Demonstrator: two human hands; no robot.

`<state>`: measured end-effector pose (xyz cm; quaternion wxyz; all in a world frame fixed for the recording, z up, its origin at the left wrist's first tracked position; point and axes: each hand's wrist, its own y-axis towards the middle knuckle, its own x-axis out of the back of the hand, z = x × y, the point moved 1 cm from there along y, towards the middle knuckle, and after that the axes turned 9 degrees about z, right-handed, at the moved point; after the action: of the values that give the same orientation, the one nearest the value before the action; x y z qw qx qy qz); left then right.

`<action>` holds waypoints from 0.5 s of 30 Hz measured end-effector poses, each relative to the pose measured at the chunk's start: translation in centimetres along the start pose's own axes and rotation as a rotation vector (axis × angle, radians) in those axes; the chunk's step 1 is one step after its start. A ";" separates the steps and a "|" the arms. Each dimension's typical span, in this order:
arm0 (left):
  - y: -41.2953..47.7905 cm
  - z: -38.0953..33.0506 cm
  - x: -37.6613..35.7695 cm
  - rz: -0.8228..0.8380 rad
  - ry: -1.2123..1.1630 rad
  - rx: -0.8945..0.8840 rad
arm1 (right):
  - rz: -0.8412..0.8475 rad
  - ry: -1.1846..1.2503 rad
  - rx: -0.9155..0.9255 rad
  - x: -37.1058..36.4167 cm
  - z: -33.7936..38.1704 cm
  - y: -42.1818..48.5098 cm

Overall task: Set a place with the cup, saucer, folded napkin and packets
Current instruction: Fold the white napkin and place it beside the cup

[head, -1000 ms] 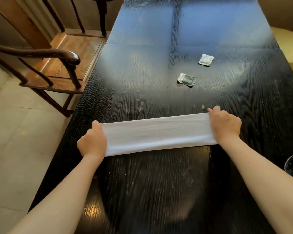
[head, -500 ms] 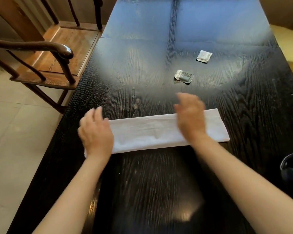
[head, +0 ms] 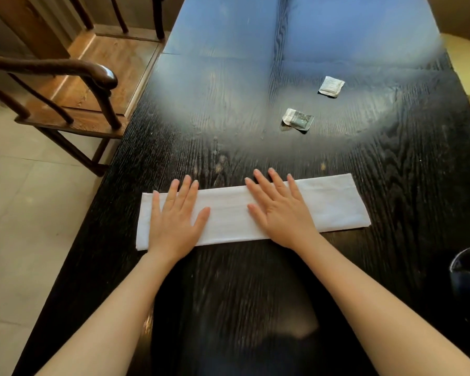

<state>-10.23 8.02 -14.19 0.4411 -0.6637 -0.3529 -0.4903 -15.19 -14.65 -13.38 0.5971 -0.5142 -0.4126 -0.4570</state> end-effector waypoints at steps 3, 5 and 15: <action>-0.1 1.5 0.3 0.004 -0.010 -0.007 | 0.006 -0.011 -0.073 0.3 -3.5 -0.8; -0.2 1.7 0.4 0.005 -0.022 -0.024 | 0.007 -0.010 -0.124 0.5 -6.2 -1.6; -1.1 3.1 0.9 0.129 0.008 -0.269 | 0.028 0.018 -0.010 1.4 -9.6 -3.4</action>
<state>-9.92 11.29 -13.43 0.3804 -0.7361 -0.2390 -0.5063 -17.92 -24.55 -12.55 0.6047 -0.5187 -0.3976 -0.4551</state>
